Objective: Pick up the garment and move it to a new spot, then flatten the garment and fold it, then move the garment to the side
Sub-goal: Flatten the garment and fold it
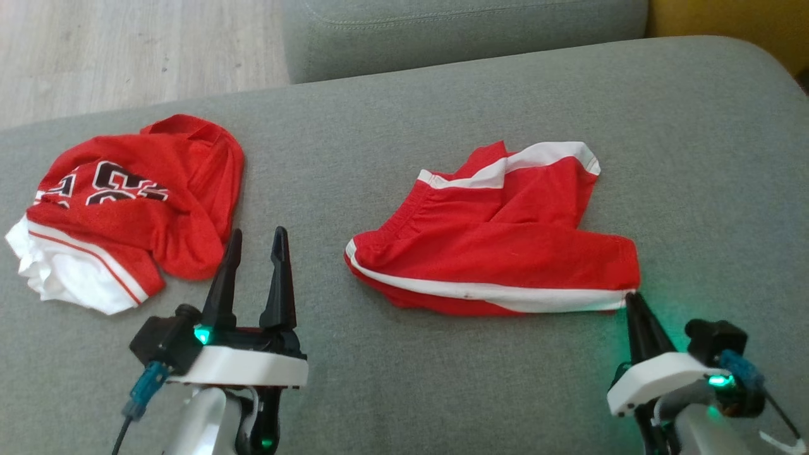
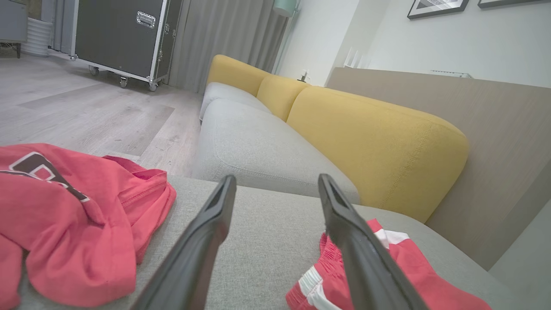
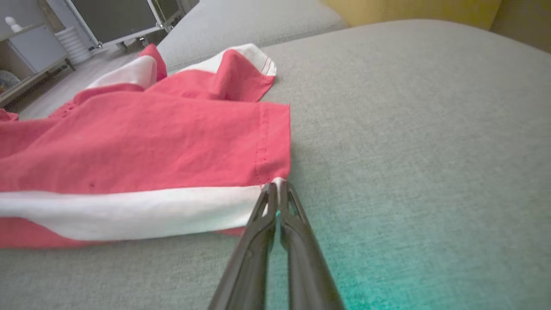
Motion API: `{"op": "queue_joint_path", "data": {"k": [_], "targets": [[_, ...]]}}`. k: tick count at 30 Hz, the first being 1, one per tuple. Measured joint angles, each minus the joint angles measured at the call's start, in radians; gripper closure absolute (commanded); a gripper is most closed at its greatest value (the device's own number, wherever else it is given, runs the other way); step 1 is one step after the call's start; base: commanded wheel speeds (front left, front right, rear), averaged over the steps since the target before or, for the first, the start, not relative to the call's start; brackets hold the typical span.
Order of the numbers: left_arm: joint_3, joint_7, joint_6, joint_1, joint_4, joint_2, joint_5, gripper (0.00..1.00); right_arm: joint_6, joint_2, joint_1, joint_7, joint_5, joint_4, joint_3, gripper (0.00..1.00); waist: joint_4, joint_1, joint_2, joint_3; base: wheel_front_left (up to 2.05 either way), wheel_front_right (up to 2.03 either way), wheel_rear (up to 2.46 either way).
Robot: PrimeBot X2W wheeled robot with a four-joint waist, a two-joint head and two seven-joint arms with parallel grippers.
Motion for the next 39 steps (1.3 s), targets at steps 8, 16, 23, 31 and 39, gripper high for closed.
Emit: {"op": "queue_joint_path", "data": {"k": [8, 16, 23, 31, 39], "targets": [[0.001, 0.0, 0.0, 0.0, 0.001, 0.0, 0.017, 0.0, 0.0, 0.0, 0.002, 0.0, -0.023, -0.083, -0.054, 1.0, -0.021, 0.0, 0.0, -0.006, 0.0, 0.0, 0.0], [-0.103, 0.0, 0.0, -0.006, 0.049, 0.009, 0.032, 0.0, 0.0, 0.001, 0.004, 0.014, -0.026, -0.137, -0.088, 1.0, -0.034, 0.0, 0.0, 0.007, 0.0, 0.0, 0.0], [-0.37, 0.011, 0.0, -0.097, 0.166, 0.104, -0.054, 0.0, 0.0, 0.002, 0.004, 0.023, -0.044, -0.149, -0.116, 1.0, -0.034, 0.0, 0.0, 0.029, 0.0, 0.0, 0.0], [-0.553, 0.05, 0.0, -0.236, 0.237, 0.17, -0.174, 0.0, 0.0, 0.002, -0.001, 0.023, -0.07, -0.141, -0.151, 1.0, -0.039, 0.0001, 0.0, 0.055, 0.0, 0.0, 0.0], [-0.67, 0.079, -0.007, -0.319, 0.279, 0.205, -0.296, 0.0, 0.0, 0.003, -0.011, 0.023, -0.07, -0.129, -0.142, 1.0, -0.054, 0.0001, 0.0, 0.073, 0.0, 0.0, 0.0]]}}
